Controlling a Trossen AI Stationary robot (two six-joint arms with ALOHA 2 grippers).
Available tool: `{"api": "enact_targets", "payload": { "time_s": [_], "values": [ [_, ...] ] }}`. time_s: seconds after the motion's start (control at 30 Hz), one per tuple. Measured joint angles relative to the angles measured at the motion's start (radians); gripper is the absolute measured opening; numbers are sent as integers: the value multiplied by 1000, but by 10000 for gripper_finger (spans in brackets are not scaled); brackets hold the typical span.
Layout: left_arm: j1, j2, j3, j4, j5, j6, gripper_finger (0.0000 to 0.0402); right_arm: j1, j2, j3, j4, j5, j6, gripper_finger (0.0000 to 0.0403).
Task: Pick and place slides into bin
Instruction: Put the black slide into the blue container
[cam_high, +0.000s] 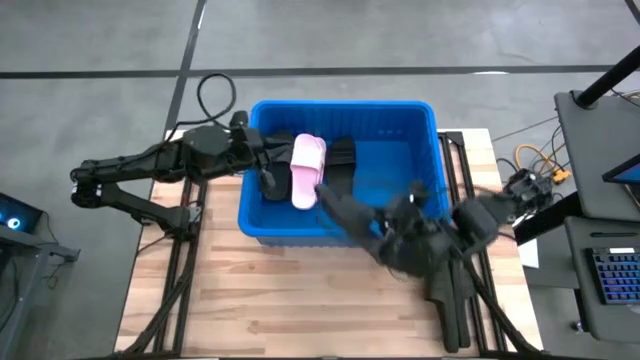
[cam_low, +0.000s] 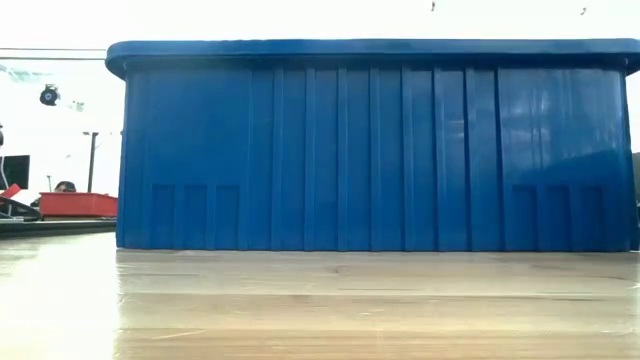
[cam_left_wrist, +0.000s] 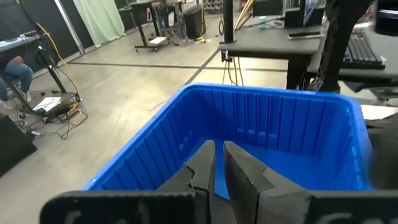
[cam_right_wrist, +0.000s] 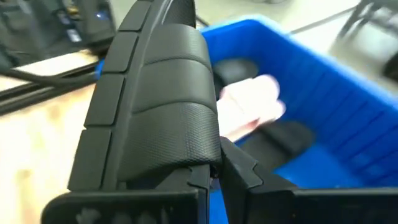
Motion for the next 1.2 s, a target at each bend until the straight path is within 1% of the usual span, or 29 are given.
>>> {"api": "enact_targets", "payload": {
  "time_s": [0.13,0.3,0.43,0.53,0.6,0.9,1.2],
  "values": [
    [-12,-35,0,-5,0,0,17,-123,-2,55,-67,-1,-123,12],
    [-24,-91,0,-47,-2,-4,17,-302,-2,62,-189,-24,-133,12],
    [-24,-134,-1,-105,-1,-64,17,-452,15,49,-212,-136,-133,12],
    [-24,-166,-1,-144,-2,-104,17,-551,57,45,-211,-233,-139,12],
    [-24,-180,-1,-152,-2,-106,17,-601,92,45,-210,-262,-169,12],
    [-24,-218,-1,-177,-2,-109,17,-741,252,49,-215,-266,-255,12],
    [-24,-211,-1,-185,-2,-108,17,-801,425,113,-194,-246,-316,12]
  ]
}}
